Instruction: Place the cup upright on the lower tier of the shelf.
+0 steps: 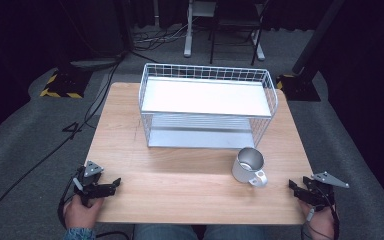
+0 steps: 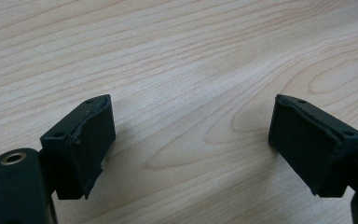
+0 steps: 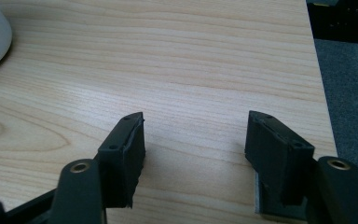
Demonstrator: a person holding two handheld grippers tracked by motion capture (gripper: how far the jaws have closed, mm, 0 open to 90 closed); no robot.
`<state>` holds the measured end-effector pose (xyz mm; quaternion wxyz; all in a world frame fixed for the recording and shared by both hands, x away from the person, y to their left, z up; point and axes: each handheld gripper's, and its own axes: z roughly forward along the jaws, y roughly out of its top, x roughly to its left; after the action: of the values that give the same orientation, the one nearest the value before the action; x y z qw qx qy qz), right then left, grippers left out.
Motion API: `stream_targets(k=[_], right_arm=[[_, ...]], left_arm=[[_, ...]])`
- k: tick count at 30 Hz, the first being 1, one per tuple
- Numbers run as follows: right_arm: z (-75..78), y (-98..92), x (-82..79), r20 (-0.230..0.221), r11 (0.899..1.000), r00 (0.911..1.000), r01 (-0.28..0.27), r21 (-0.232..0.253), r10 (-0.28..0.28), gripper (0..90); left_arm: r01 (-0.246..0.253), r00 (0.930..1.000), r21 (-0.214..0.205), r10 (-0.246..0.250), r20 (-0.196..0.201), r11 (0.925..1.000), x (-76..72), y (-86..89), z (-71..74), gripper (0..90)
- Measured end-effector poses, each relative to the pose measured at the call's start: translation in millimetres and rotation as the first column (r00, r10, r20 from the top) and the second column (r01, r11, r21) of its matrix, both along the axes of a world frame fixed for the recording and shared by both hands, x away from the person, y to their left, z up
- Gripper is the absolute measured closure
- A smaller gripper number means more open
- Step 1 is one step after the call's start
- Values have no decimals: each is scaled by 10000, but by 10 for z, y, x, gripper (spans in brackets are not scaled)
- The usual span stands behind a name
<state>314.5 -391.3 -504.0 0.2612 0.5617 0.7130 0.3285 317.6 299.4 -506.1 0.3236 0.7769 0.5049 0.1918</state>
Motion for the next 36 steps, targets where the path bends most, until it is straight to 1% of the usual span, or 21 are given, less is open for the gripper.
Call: stream_targets(k=[16,22,23,25,26,27,28,29,32,33,34,35,36], right_arm=[[0,-3,-6,7,10000,10000,-8,15,8,383],[5,1,-9,15,9999,9999,-129,-9,129,419],[25,11,-27,13,9998,9999,-147,128,147,421],[71,35,-69,169,9989,9996,-226,421,219,420],[71,35,-69,169,9989,9996,-226,421,219,420],[104,59,-97,248,9982,9992,-322,496,310,420],[171,129,-160,374,9972,9979,-556,498,538,420],[204,163,-193,460,9966,9968,-679,460,658,419],[302,273,-300,695,9931,9926,-1038,550,999,418],[333,311,-331,754,9918,9908,-1166,531,1125,418],[333,311,-331,754,9918,9908,-1166,531,1125,418],[384,385,-377,848,9887,9868,-1420,473,1376,419],[384,385,-377,848,9887,9868,-1420,473,1376,419]], left_arm=[[-52,10000,-25,53,6,10000,7,-4,-1,149],[-62,10000,-33,62,5,10000,6,-5,-1,149],[-66,10000,-40,66,12,10000,7,-6,-2,149],[-82,10000,-53,82,7,10000,6,-7,-2,149],[-82,10000,-53,82,7,10000,6,-7,-2,149],[-81,10000,-46,81,-1,10000,7,-7,-2,149],[-97,10000,-54,96,-17,9999,7,-8,-1,149],[-97,10000,-54,96,-17,9999,7,-8,-1,149],[-93,10000,-49,92,-20,9999,7,-8,-1,149],[-99,9999,-54,99,-17,9999,7,-8,-1,149],[-99,9999,-54,99,-17,9999,7,-8,-1,149],[-100,9999,-56,100,-16,9999,7,-9,-1,149],[-100,9999,-56,100,-16,9999,7,-9,-1,149]])
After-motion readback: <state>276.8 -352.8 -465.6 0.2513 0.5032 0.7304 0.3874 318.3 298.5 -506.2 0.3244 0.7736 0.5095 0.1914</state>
